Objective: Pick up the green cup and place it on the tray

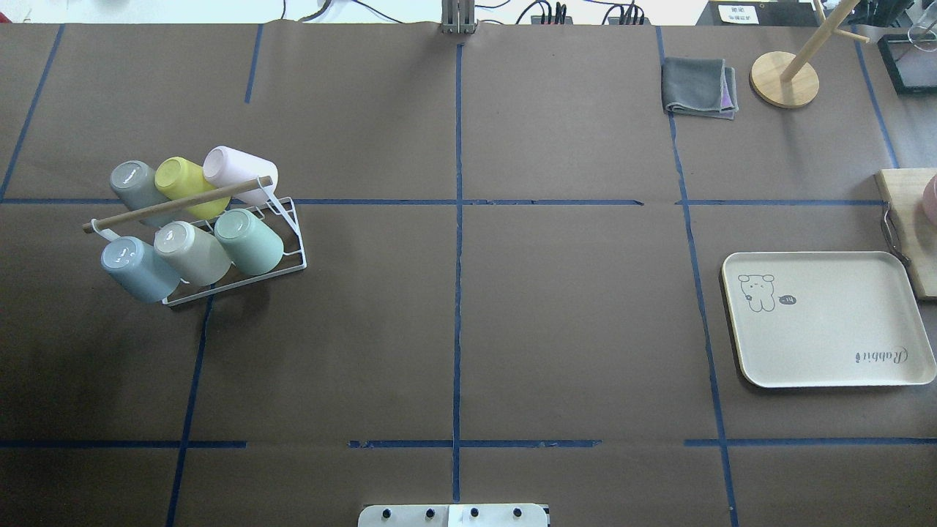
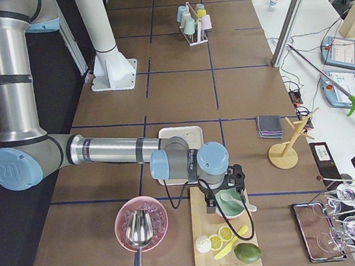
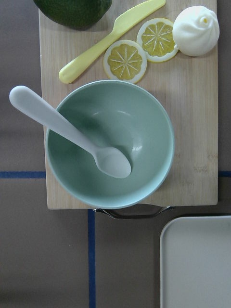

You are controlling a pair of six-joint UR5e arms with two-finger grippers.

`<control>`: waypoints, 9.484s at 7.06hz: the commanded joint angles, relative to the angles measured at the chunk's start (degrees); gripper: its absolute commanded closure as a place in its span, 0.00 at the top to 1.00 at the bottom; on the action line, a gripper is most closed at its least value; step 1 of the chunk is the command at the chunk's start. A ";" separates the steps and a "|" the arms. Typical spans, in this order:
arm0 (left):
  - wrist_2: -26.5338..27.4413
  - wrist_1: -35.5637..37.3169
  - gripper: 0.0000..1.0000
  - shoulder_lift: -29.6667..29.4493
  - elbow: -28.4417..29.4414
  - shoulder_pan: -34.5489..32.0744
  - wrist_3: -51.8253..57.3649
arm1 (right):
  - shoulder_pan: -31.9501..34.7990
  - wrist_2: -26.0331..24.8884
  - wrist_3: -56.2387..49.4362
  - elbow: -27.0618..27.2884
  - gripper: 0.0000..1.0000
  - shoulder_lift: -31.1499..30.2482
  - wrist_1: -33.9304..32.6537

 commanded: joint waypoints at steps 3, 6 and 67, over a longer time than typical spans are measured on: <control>0.00 -0.13 1.00 -0.04 -0.18 0.02 -0.09 | -0.24 0.22 0.00 -0.04 1.00 0.15 0.16; 0.00 -0.22 1.00 -0.21 -0.44 -0.07 -0.18 | -1.81 0.13 0.00 -0.04 1.00 0.50 0.25; 17.87 32.48 1.00 -14.61 -46.57 18.43 -0.27 | -41.05 -13.69 52.87 23.52 1.00 11.77 4.29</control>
